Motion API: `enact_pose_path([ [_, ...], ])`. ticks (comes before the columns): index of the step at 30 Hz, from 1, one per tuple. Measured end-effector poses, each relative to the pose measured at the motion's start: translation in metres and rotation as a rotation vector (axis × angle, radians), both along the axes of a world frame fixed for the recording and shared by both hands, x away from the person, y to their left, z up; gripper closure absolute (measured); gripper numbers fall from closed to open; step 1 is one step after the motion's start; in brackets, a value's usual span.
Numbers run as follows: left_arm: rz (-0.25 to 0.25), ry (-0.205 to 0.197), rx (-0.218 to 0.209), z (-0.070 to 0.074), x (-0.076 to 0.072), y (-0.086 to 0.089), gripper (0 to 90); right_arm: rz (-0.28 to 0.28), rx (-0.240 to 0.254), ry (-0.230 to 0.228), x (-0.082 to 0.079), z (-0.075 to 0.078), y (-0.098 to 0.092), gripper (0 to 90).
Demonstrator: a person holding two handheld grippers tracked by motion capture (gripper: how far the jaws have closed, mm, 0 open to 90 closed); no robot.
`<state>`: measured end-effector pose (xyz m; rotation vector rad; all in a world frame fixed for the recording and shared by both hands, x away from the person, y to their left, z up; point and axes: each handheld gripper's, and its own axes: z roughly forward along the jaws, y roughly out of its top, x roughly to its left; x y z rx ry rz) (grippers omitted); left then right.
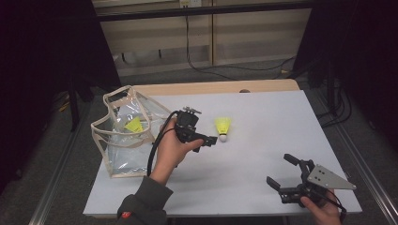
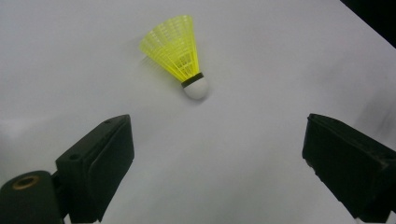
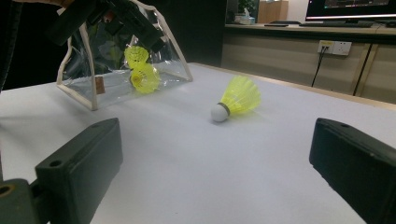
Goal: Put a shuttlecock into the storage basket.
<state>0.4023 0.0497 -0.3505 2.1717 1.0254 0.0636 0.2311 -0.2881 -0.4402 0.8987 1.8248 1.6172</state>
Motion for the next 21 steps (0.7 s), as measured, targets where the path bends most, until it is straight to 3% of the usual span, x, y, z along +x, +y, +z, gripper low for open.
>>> enact_pose_path([
  [21, 0.010, -0.004, 0.001, -0.020, 0.002, -0.008, 8.6, -0.001, -0.001, -0.002, 0.000, 0.000, -0.001, 2.8],
])
